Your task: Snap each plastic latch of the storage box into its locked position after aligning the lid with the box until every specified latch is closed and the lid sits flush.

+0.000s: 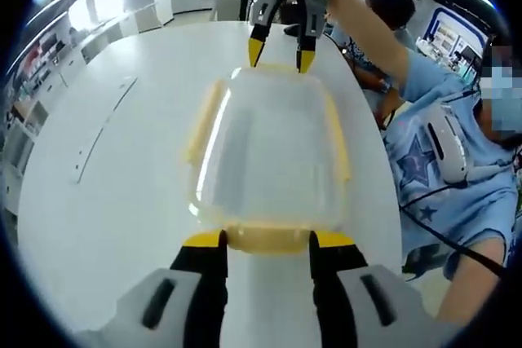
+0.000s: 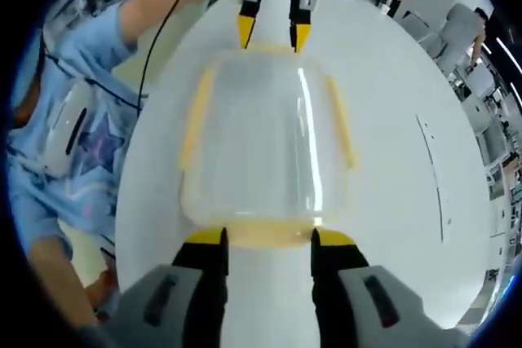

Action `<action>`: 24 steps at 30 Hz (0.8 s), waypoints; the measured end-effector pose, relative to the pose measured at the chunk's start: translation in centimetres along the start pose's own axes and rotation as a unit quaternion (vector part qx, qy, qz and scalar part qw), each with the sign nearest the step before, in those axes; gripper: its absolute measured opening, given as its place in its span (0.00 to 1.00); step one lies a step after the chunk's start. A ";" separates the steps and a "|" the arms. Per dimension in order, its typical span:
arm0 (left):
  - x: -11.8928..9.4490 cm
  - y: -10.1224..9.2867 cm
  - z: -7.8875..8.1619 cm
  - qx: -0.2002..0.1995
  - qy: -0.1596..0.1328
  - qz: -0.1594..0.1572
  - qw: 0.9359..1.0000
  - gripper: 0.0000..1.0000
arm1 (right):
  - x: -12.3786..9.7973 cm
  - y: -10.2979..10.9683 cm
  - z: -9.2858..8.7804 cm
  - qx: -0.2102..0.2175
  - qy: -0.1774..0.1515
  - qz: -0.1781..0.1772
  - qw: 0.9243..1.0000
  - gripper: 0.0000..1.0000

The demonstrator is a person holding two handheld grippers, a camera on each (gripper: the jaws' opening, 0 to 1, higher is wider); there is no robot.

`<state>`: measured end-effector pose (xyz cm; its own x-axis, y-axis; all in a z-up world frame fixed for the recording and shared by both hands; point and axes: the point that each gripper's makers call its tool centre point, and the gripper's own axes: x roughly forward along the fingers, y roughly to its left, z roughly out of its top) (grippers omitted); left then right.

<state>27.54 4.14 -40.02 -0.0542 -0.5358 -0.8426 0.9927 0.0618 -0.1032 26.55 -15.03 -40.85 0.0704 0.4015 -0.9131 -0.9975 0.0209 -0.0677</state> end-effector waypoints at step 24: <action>-0.4 2.1 -3.7 -0.043 0.031 0.050 0.997 0.35 | 1.1 -0.3 -2.2 -0.004 0.007 -0.032 0.999 0.40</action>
<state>29.23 7.62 -41.84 0.0363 -0.4699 -0.8820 0.9808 0.1860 -0.0587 26.94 -16.57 -42.74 0.1334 0.3875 -0.9122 -0.9910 0.0382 -0.1286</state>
